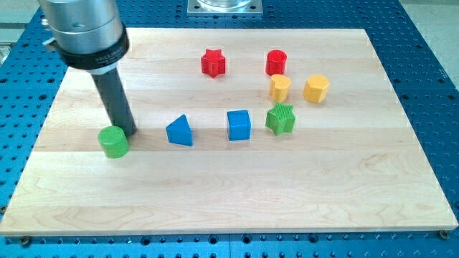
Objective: Place the arm in between the two stars
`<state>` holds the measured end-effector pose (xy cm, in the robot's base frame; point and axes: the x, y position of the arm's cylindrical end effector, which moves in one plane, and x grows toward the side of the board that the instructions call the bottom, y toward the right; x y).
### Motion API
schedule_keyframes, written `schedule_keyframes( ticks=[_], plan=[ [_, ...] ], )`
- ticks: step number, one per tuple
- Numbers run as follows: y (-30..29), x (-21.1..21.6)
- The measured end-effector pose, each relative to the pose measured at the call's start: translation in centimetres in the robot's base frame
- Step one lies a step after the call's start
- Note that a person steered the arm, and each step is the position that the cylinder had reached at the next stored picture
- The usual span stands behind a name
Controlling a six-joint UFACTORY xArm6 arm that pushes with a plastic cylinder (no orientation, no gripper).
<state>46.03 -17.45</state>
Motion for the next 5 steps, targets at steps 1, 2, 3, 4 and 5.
schedule_keyframes(
  ticks=[1,2,3,4,5],
  plan=[
    [-4.7,0.6],
    [-6.2,4.0],
    [-6.1,5.7],
    [-6.1,5.7],
    [-5.0,5.6]
  ],
)
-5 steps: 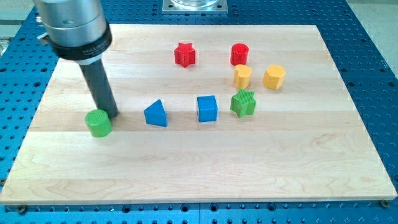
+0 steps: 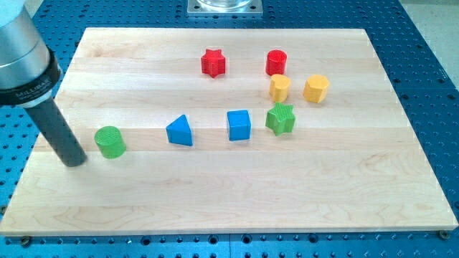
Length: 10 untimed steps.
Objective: Place the arm in between the two stars
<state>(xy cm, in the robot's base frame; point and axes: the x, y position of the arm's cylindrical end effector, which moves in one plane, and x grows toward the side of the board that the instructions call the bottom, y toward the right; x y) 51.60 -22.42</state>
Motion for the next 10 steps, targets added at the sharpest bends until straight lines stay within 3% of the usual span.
schedule_keyframes(
  ticks=[1,3,4,5,7,9,10],
  plan=[
    [2.9,-1.5],
    [2.9,-5.1],
    [4.4,-12.5],
    [12.5,-15.9],
    [22.8,-16.0],
    [26.6,-11.1],
    [30.3,-11.1]
  ],
)
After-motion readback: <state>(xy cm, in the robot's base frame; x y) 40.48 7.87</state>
